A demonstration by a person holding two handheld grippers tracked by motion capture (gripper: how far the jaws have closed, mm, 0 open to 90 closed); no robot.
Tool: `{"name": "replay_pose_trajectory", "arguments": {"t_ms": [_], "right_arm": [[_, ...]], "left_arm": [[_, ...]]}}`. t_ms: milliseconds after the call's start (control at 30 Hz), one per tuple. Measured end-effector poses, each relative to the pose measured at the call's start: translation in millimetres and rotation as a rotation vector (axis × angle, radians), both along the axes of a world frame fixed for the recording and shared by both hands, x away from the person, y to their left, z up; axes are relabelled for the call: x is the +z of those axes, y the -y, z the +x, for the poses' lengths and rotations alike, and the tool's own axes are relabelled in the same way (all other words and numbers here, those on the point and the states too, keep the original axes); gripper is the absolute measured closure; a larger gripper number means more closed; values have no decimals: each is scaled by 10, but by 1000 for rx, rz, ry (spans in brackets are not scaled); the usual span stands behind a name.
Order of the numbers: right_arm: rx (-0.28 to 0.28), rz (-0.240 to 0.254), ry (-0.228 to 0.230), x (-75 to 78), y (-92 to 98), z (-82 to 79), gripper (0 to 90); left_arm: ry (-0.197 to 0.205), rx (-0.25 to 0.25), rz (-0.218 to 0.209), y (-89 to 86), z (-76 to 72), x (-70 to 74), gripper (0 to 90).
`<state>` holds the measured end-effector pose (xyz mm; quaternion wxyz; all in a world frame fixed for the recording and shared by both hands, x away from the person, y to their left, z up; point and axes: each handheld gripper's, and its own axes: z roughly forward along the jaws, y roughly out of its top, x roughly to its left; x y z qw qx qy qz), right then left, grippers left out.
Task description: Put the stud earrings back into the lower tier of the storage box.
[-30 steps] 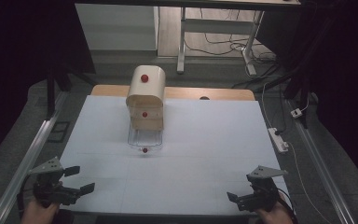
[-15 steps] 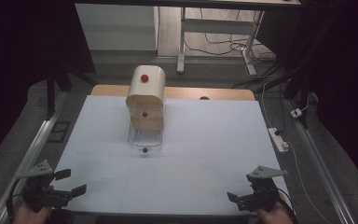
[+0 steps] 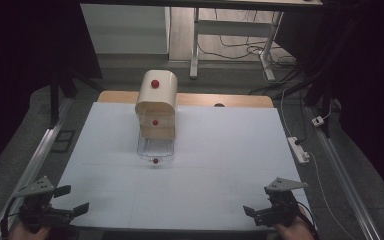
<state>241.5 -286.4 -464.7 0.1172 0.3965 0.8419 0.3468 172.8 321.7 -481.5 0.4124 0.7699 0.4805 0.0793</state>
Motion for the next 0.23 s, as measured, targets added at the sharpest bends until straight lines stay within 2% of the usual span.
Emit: {"name": "replay_pose_trajectory", "arguments": {"t_ms": [233], "right_arm": [[7,-10,-2,-5,-8,11,0]], "left_arm": [[-18,-17,27,29,4,-2,0]]}}
